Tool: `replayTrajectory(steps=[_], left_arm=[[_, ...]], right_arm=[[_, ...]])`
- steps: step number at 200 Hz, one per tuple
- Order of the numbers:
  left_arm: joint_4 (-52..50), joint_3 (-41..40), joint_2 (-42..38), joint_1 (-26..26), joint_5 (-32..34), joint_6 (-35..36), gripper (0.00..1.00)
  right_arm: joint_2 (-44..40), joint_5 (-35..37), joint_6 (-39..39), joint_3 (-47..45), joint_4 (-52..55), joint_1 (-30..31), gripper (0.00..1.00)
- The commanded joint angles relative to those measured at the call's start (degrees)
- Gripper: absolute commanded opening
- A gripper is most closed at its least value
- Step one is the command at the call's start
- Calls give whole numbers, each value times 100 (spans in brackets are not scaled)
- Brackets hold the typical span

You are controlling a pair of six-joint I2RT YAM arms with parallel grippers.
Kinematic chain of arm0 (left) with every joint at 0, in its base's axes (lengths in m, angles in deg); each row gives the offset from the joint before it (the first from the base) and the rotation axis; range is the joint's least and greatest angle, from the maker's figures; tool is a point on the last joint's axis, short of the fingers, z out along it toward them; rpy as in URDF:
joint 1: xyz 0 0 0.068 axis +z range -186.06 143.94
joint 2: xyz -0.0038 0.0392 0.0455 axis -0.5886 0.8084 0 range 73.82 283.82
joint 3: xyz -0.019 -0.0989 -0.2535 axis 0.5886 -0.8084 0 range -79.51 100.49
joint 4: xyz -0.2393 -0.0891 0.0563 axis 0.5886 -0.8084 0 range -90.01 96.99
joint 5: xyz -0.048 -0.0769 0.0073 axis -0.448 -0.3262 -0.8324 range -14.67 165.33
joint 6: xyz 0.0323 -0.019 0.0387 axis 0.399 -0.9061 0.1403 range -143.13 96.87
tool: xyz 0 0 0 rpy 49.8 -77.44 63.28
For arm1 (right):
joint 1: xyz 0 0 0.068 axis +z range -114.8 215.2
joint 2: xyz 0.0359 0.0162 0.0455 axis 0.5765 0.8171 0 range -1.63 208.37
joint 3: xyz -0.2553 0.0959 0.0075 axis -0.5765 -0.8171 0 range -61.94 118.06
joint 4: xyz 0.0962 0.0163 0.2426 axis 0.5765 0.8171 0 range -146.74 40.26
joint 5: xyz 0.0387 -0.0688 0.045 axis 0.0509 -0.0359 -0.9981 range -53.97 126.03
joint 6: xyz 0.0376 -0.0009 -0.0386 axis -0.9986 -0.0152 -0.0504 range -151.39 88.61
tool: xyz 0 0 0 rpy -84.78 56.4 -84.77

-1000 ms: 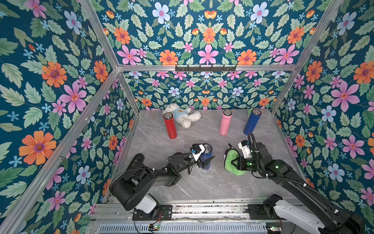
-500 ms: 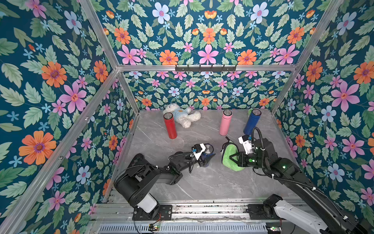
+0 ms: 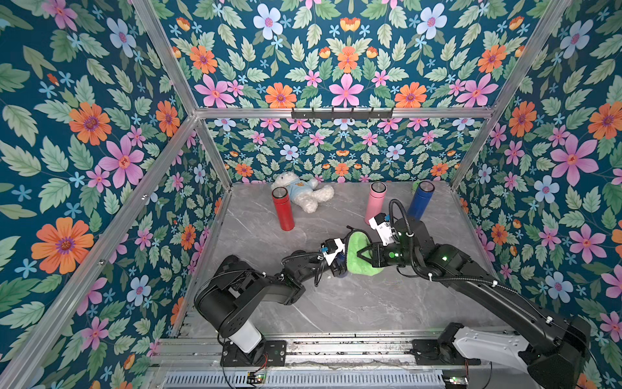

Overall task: Wipe the surface of the thermos
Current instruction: Pick up the thermos from the center of the board.

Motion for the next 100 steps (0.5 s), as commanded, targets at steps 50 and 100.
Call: replayTrajectory(steps=[50,100], left_arm=[[-6,103,1,-19,-480,-177,0],[368,59,82,97,-462,-577,0]], right_arm=[[1182,307,320,442,-742,107,0],[1423,741,440,240,-541,385,0]])
